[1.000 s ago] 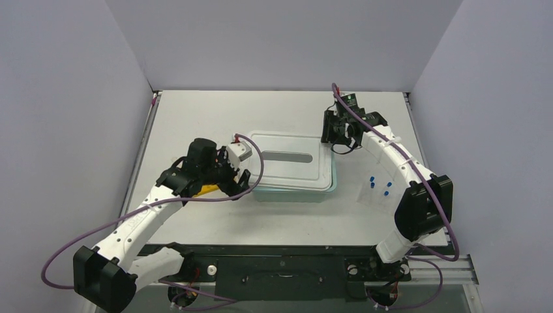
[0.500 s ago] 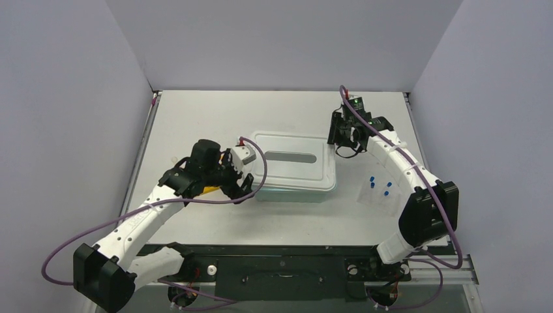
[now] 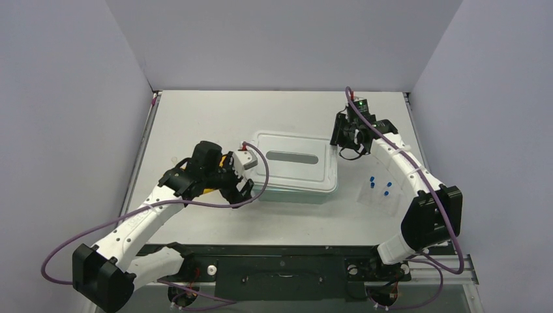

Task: Organize the chemistry lab equipment
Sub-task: Close the lid of the storage box.

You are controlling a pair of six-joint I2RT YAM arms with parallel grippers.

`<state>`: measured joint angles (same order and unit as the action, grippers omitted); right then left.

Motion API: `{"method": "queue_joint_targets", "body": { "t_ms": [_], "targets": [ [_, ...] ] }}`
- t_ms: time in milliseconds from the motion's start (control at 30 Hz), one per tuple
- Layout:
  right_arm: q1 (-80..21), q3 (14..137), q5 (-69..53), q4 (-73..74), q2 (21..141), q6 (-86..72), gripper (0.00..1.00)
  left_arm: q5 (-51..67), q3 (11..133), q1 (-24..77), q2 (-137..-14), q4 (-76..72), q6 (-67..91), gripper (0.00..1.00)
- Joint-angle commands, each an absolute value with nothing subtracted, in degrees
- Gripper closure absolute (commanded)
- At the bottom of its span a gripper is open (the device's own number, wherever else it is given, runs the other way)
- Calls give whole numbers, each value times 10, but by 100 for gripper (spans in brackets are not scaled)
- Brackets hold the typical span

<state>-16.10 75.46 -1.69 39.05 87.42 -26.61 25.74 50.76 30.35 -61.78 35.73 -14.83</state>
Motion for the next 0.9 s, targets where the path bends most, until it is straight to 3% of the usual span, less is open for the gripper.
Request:
{"method": "queue_joint_targets", "body": {
  "t_ms": [0,233,567,867],
  "targets": [
    [-156,755,-24,371,854,-275,59,258,551,307,-598,370,-184,18],
    [-156,776,-22,388,843,-277,59,272,564,317,-608,375,-202,18],
    [-191,763,-4,412,784,-298,50,324,578,313,-619,369,-155,18],
    [-264,656,70,380,715,-340,55,212,626,262,-644,285,-21,16]
  ]
}}
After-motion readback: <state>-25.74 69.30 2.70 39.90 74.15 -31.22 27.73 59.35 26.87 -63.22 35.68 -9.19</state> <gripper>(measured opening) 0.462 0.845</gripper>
